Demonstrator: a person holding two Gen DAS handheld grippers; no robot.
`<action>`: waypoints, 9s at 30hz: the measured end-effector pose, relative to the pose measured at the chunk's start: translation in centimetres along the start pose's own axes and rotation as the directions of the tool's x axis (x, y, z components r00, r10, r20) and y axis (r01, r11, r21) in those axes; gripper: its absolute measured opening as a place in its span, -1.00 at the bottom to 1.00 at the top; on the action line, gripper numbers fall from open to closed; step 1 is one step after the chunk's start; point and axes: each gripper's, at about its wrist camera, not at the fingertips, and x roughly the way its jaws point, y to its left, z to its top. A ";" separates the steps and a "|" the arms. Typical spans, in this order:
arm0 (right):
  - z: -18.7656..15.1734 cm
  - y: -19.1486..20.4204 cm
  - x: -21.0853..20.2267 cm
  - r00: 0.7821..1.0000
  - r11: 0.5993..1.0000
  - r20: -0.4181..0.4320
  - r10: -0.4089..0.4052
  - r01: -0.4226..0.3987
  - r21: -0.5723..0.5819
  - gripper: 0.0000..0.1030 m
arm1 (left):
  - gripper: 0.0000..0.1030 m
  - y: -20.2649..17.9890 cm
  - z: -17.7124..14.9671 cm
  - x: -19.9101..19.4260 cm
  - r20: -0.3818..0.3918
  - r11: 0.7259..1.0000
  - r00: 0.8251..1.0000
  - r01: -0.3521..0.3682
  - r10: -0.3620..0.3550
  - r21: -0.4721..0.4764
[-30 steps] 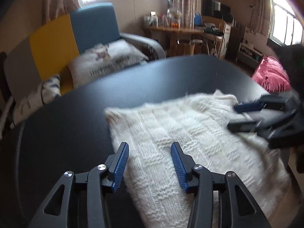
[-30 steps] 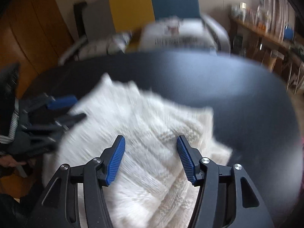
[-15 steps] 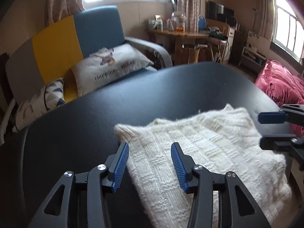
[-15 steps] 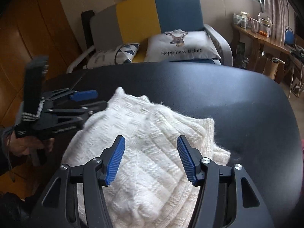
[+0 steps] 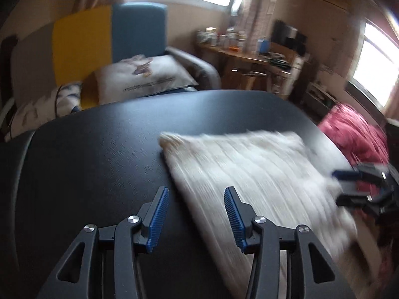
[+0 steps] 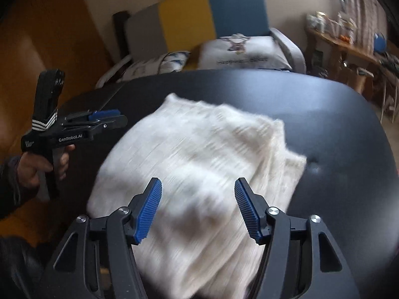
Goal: Fold clothes
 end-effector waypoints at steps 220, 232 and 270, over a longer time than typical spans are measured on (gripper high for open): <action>7.2 -12.0 -5.5 0.975 0.935 0.000 0.222 -0.213 0.283 0.76 | -0.23 8.2 5.8 7.8 -0.076 0.870 0.896 0.401 -0.438 -0.289; 0.8 -14.0 -3.4 0.962 0.837 0.023 0.271 -0.248 0.488 0.76 | 0.04 8.4 0.7 8.1 -0.088 0.748 0.823 0.459 -0.561 -0.478; 3.1 -8.3 0.1 0.970 0.912 -0.052 0.236 -0.203 0.357 0.79 | -0.39 5.1 -2.1 1.3 0.042 0.850 0.916 0.385 -0.398 -0.360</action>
